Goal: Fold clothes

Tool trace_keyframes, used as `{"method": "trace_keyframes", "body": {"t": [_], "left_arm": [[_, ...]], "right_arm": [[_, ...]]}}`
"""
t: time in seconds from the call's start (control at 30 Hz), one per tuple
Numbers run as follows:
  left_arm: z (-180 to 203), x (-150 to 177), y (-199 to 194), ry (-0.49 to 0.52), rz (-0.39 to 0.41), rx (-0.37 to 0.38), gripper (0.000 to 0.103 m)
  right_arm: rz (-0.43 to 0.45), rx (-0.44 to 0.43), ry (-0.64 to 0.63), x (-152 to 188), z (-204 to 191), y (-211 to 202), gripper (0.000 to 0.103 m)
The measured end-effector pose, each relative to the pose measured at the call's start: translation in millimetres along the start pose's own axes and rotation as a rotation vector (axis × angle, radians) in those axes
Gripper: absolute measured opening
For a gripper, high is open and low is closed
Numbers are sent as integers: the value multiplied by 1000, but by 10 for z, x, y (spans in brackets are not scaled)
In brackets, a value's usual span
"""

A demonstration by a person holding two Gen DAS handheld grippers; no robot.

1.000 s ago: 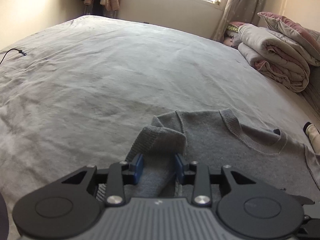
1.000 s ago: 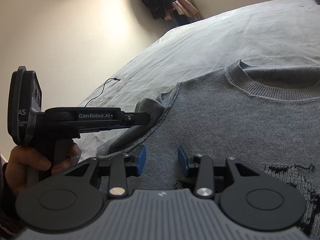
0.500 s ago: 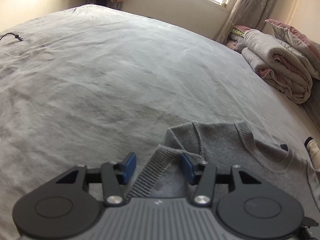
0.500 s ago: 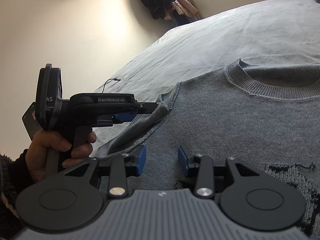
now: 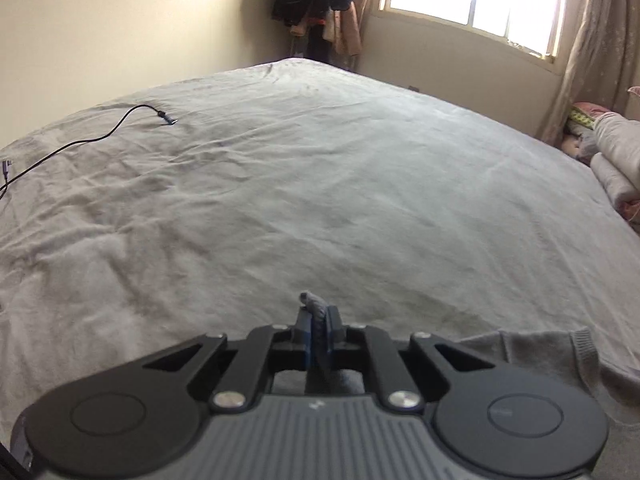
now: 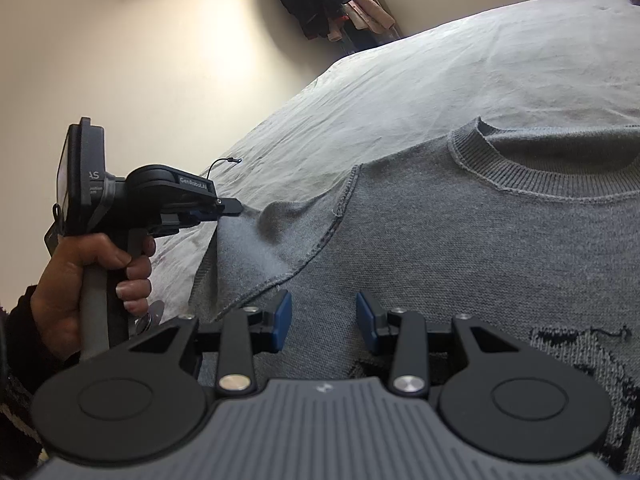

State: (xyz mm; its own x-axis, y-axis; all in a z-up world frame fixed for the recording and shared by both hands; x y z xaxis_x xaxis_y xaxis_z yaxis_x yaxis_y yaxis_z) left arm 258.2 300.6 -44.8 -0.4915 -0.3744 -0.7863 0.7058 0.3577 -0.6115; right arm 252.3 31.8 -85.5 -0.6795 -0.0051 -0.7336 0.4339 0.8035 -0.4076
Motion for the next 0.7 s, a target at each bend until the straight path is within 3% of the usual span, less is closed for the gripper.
{"method": "trace_keyframes", "body": {"t": [0.13, 0.27, 0.5, 0.63, 0.7], "left_arm": [[-66, 56, -94, -5, -20, -5, 14], [-59, 189, -357, 26, -43, -14, 37], [-183, 549, -706, -49, -139, -16, 38], [-229, 722, -630, -164, -199, 20, 32], [-205, 746, -623, -166, -175, 12, 5]], "right_arm": [[0, 0, 0, -1, 3, 0, 40], [0, 1, -1, -5, 12, 7, 40], [2, 7, -4, -11, 4, 9, 40], [3, 10, -6, -11, -5, 7, 40], [4, 9, -5, -13, -2, 7, 40]]}}
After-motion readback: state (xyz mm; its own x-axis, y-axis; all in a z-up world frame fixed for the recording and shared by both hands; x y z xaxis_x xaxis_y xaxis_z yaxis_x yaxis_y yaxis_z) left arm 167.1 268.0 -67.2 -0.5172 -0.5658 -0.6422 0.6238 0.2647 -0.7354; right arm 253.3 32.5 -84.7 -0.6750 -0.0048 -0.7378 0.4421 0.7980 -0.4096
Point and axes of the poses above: each gripper's, at about its wrist camera, not at the fingertips, and y roughly the way its jaws point, z to its right, x to its underside, the point moved 3 cm from there along y, roughly the way its jaws point, and after that the axes turned 3 degrees about z, right-handed, at the moved point
